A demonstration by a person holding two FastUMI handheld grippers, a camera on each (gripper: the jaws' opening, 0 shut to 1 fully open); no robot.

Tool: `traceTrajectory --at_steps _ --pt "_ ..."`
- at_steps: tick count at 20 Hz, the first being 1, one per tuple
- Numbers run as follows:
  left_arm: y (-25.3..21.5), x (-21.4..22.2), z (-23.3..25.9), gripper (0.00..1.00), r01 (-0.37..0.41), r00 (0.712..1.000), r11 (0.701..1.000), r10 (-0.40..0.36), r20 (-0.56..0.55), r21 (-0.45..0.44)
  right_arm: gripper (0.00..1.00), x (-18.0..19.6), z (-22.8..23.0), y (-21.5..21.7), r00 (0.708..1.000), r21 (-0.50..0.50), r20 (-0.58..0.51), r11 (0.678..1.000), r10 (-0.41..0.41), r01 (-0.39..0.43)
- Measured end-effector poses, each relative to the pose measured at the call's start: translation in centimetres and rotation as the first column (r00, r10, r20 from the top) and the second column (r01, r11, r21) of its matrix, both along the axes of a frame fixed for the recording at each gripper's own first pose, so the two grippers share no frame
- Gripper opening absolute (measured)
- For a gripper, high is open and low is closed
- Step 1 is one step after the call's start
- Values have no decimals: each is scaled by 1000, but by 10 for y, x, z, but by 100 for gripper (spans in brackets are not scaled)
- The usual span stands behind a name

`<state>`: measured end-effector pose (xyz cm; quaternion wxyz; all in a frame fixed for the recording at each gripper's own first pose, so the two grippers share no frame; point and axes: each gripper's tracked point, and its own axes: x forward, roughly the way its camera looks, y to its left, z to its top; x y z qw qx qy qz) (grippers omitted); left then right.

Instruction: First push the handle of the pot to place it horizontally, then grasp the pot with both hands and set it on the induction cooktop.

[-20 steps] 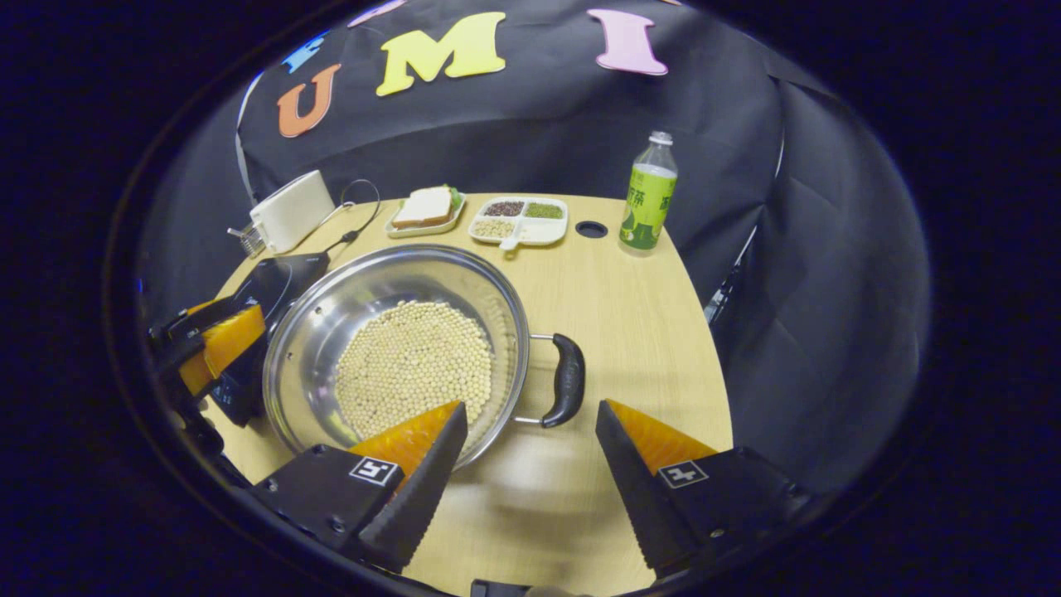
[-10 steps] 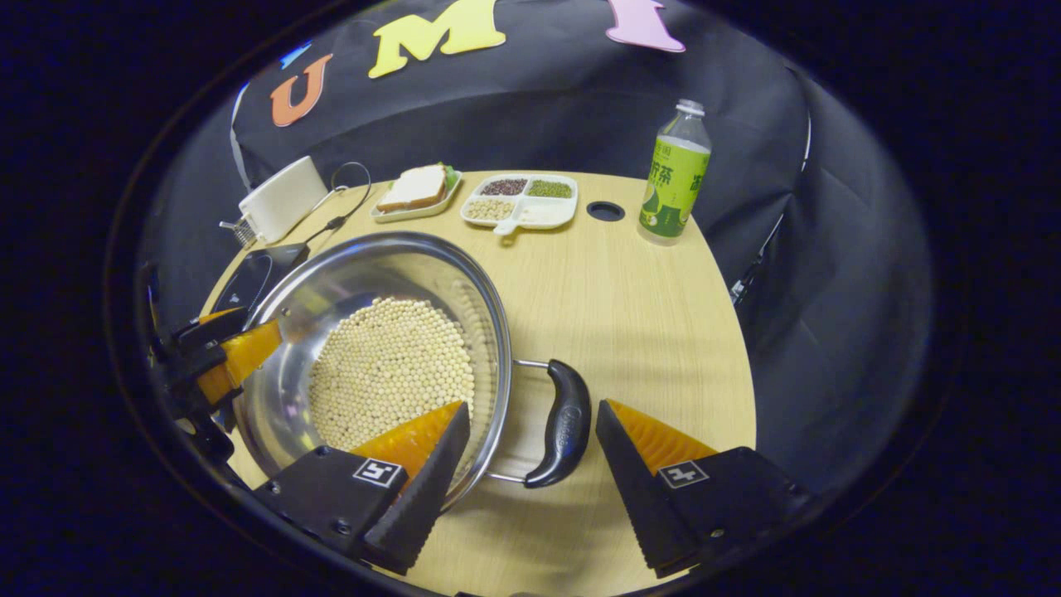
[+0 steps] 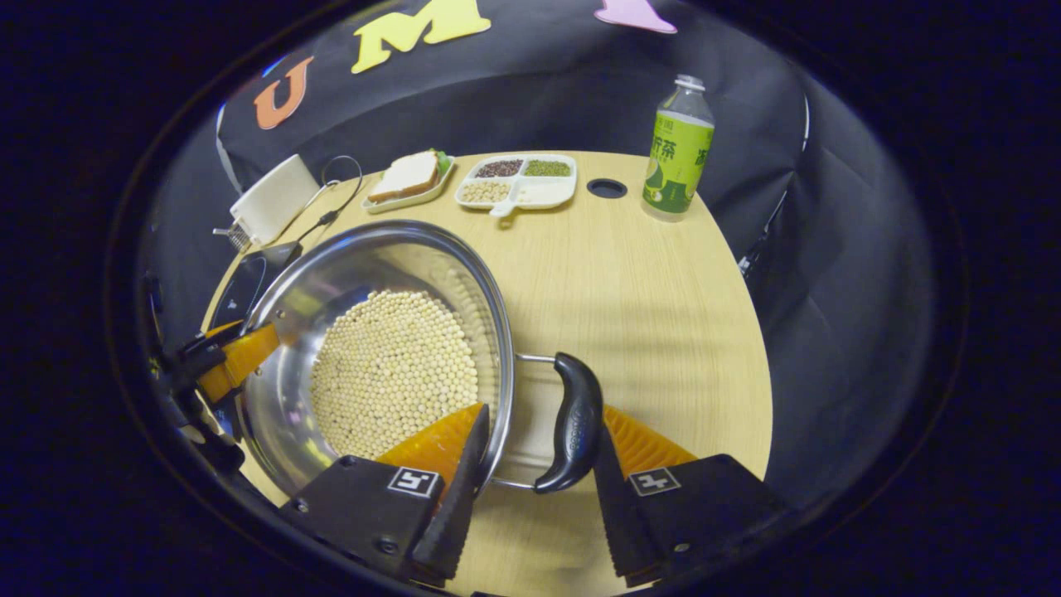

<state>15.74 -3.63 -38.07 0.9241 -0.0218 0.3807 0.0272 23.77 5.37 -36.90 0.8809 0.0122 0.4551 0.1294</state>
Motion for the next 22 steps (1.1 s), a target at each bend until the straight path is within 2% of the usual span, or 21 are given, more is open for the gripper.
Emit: traceTrajectory --at_steps 2,3,4,10,17,22 --pt "0 -1 2 62 -5 1000 1000 5 -11 1 59 -1 2 0 1000 22 -12 1000 -12 12" --pt "0 -2 6 72 -7 1000 1000 7 -11 4 58 -5 0 0 1000 28 -22 1000 -14 14" --pt "1 -4 8 60 -4 1000 1000 4 -15 15 56 -7 3 1 1000 43 -23 999 -19 20" --pt "25 -18 48 60 17 999 1000 -17 41 8 55 -38 45 20 997 68 36 996 -62 60" --pt "103 -56 82 60 29 997 999 -31 77 26 55 -88 78 92 994 95 75 993 -75 68" --pt "167 -81 91 60 4 996 999 -7 85 36 55 -114 91 154 995 105 86 994 -52 43"
